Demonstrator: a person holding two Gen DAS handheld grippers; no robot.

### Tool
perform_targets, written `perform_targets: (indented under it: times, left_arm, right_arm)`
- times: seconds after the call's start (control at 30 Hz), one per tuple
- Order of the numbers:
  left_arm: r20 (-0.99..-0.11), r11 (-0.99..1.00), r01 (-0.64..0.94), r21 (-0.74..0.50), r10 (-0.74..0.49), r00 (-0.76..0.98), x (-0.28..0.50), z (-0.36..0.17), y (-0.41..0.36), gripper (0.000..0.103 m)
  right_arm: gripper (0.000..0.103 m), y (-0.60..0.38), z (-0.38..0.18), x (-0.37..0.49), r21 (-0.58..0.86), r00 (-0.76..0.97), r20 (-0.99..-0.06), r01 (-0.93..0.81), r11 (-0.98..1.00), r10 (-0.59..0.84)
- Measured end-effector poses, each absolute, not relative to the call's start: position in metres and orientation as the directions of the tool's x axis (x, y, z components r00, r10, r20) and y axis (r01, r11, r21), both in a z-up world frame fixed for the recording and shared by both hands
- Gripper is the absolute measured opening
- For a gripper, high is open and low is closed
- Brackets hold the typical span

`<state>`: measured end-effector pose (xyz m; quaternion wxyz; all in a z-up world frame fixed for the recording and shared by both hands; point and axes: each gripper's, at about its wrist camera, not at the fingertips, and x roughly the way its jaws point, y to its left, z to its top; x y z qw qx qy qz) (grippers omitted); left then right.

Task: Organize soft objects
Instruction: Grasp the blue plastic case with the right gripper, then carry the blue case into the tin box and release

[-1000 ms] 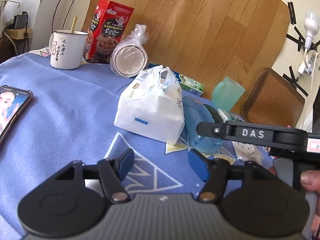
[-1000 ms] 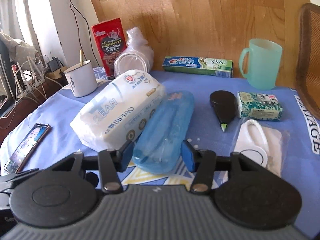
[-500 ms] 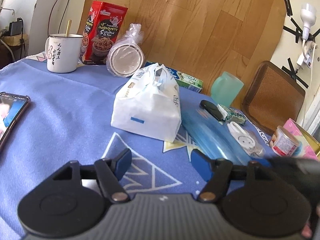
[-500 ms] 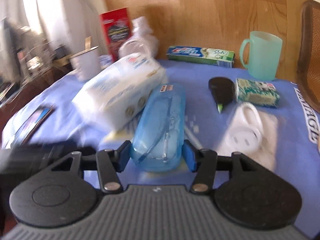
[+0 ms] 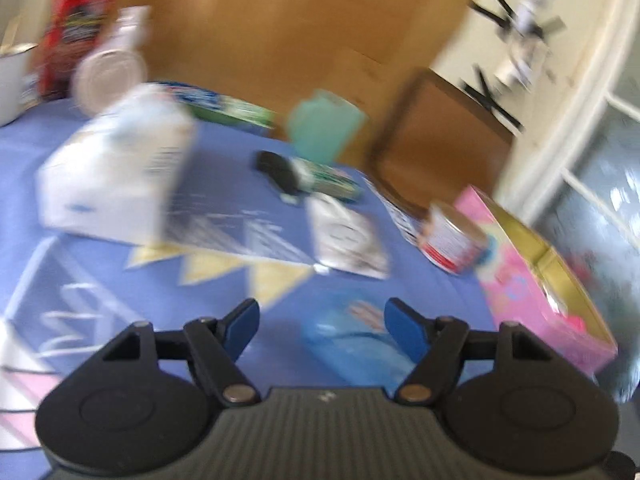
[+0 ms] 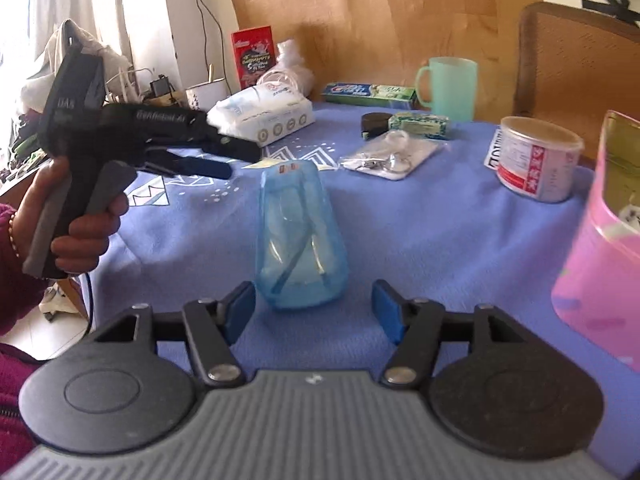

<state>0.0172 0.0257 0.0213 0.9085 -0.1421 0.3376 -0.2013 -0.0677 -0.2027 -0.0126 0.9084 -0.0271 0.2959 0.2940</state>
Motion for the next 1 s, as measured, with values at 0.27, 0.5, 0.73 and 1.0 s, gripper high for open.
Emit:
perform_targets:
  times: [0.27,0.5,0.73,1.0]
  left_arm:
    - [-0.583,0.877,0.287,-0.385,-0.472,0.661,0.018,0.016,-0.007,0.075]
    - [-0.514,0.832,0.452,-0.322,-0.555,0.655,0.030,0.067,-0.068,0.072]
    - [-0.447,0.717,0.653,-0.246,-0.681,0.579,0.046,0.105,-0.187,0.072]
    - [-0.508,0.651,0.723,-0.232,-0.715,0.480,0.056,0.086,-0.283,0.068]
  right_arm:
    - [0.055,-0.198,-0.021,-0.067,0.025,0.685,-0.524,-0.582,0.813,0.506]
    - [0.054,-0.217,-0.006,-0.087,-0.052,0.795,-0.418,-0.503,0.863,0.438]
    - [0.055,-0.287,0.027,-0.097,-0.065,0.934,-0.276,-0.254,0.965,0.227]
    - [0.055,-0.365,0.023,-0.085,-0.113,0.959,-0.278,0.017,0.993,-0.048]
